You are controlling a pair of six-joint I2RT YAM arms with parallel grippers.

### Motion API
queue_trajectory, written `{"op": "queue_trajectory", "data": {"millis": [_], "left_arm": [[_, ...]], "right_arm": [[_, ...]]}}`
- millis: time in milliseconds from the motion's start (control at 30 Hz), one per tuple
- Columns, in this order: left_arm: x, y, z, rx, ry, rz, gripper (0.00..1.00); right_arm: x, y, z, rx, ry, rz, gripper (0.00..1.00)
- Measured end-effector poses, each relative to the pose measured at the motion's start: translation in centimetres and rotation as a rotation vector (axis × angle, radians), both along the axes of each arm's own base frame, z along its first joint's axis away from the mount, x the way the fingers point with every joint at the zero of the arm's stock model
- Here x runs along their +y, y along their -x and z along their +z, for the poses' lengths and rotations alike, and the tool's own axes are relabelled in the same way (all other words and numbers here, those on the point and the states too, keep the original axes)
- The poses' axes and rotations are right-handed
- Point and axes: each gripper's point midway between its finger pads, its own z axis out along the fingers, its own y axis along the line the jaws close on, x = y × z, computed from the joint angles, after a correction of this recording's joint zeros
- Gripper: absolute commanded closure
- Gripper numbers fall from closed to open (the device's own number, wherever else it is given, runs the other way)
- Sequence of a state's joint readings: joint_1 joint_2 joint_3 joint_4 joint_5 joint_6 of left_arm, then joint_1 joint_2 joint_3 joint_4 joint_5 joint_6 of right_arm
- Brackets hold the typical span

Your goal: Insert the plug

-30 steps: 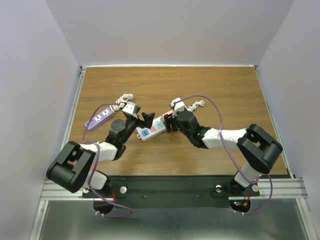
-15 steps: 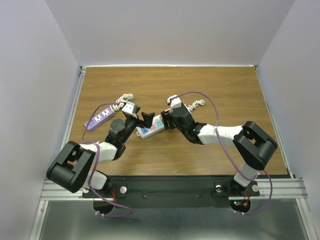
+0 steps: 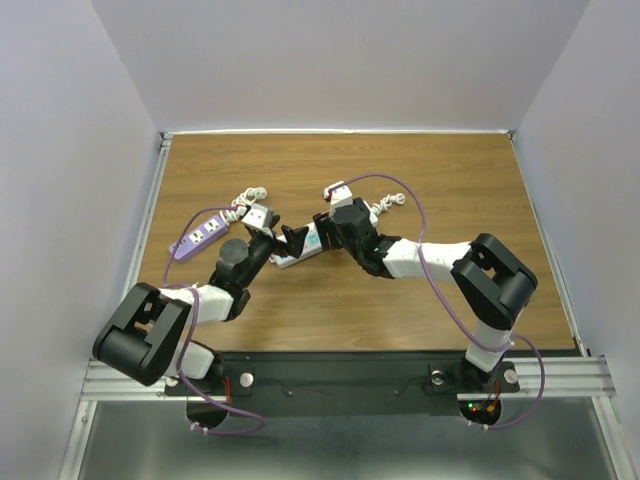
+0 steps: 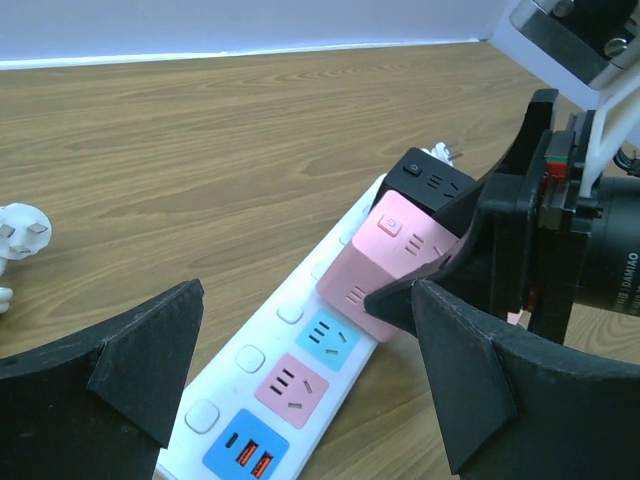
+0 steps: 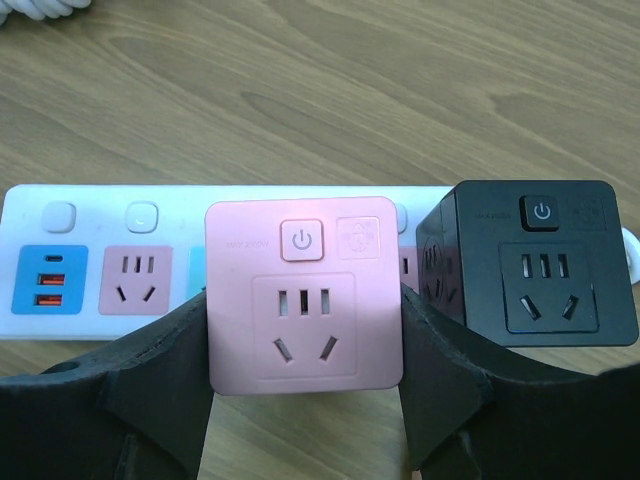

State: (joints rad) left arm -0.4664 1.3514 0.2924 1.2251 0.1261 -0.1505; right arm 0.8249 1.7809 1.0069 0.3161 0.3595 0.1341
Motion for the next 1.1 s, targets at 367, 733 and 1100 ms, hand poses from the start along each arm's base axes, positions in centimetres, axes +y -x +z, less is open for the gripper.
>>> {"op": "queue_trajectory", "data": {"millis": [367,733,1100], "left_arm": [[0.7,-1.8,-2.7,0.095,-0.025,0.083,0.12],[1.1,-5.9,-6.5,0.237,-0.046,0.214,0.26],[0.2,-7.5,-9.6,0.312,-0.056,0.215,0.43]], "right_arm": [[0.4,-2.6,0.1,0.012,-0.009,0.031,0.99],[0.0,-4.6,0.2,0.04,-0.003,0.075,0.99],[-0.3,-5.8,0.1,0.057,0.01,0.118,0.99]]}}
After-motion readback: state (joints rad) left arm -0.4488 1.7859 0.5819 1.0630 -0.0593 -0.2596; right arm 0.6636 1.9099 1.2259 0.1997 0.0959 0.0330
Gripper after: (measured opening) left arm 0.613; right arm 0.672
